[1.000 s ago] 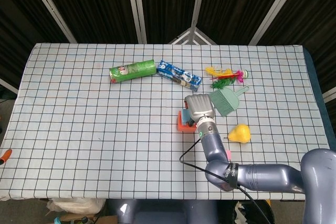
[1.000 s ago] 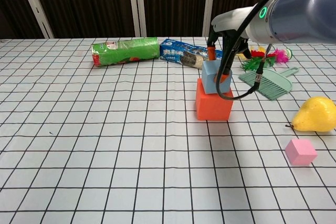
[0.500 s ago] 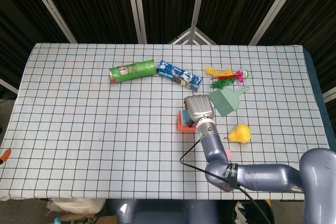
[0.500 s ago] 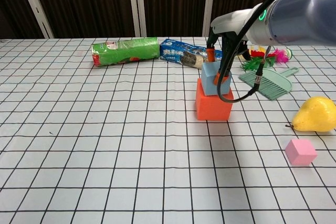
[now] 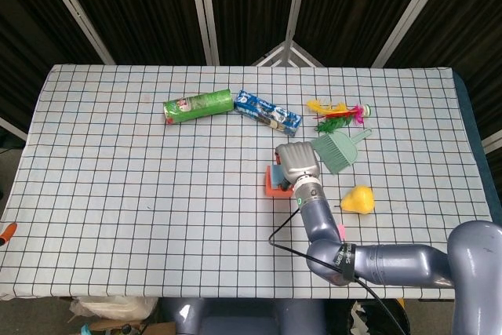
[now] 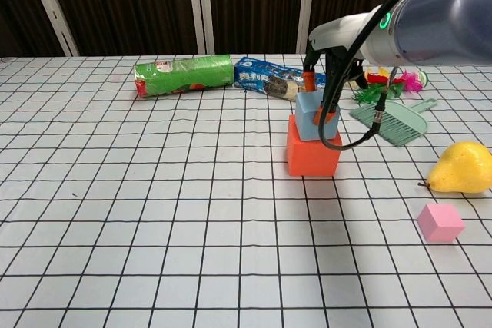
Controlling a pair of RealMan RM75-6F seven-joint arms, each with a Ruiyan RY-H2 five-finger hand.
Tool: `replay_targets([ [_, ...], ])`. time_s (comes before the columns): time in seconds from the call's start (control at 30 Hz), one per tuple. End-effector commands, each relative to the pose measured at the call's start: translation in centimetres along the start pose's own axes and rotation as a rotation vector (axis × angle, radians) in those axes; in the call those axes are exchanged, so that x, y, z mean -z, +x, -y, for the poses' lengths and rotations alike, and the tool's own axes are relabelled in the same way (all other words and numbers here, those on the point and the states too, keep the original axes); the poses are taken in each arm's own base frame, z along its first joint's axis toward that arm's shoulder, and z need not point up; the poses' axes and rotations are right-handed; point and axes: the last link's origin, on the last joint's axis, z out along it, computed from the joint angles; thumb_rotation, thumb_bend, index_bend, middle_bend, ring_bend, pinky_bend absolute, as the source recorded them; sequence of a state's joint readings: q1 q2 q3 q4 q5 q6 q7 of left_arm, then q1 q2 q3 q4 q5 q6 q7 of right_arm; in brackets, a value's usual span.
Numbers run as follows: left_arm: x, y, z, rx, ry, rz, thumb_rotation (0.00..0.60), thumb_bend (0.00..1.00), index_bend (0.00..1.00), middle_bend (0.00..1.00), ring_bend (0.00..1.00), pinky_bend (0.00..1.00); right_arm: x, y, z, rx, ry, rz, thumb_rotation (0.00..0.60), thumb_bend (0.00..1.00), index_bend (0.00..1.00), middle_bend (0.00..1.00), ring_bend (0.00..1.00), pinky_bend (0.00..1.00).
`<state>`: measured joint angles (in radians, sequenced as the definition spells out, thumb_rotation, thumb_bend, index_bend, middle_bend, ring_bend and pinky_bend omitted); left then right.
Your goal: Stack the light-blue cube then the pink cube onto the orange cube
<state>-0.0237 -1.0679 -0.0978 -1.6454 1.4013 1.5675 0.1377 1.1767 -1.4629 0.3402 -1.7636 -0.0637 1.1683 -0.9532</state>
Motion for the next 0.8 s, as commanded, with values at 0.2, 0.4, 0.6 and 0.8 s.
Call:
replay_targets([
  [0.2, 0.0, -0.1, -0.1, -0.002, -0.004, 0.002, 0.600, 0.24, 0.13, 0.06, 0.02, 0.18, 0.4, 0.2, -0.2, 0.000, 0.004, 0.021, 0.600, 0.26, 0.32, 0.97, 0.90, 0.67],
  [0.4, 0.0, -0.1, -0.1, -0.002, -0.002, 0.002, 0.600, 0.24, 0.13, 0.06, 0.02, 0.18, 0.9, 0.3, -0.5, 0.018, 0.001, 0.043, 0.600, 0.26, 0.27, 0.97, 0.90, 0.67],
  [0.6, 0.0, -0.1, -0.1, -0.001, -0.002, 0.003, 0.600, 0.24, 0.13, 0.06, 0.02, 0.18, 2.2, 0.5, -1.0, 0.062, -0.008, 0.083, 0.600, 0.26, 0.17, 0.97, 0.90, 0.67],
  [0.8, 0.1, -0.2, -0.2, -0.002, -0.007, 0.009, 0.600, 0.24, 0.13, 0.06, 0.02, 0.18, 4.0, 1.0, -1.4, 0.087, 0.002, 0.109, 0.600, 0.26, 0.14, 0.97, 0.90, 0.67],
])
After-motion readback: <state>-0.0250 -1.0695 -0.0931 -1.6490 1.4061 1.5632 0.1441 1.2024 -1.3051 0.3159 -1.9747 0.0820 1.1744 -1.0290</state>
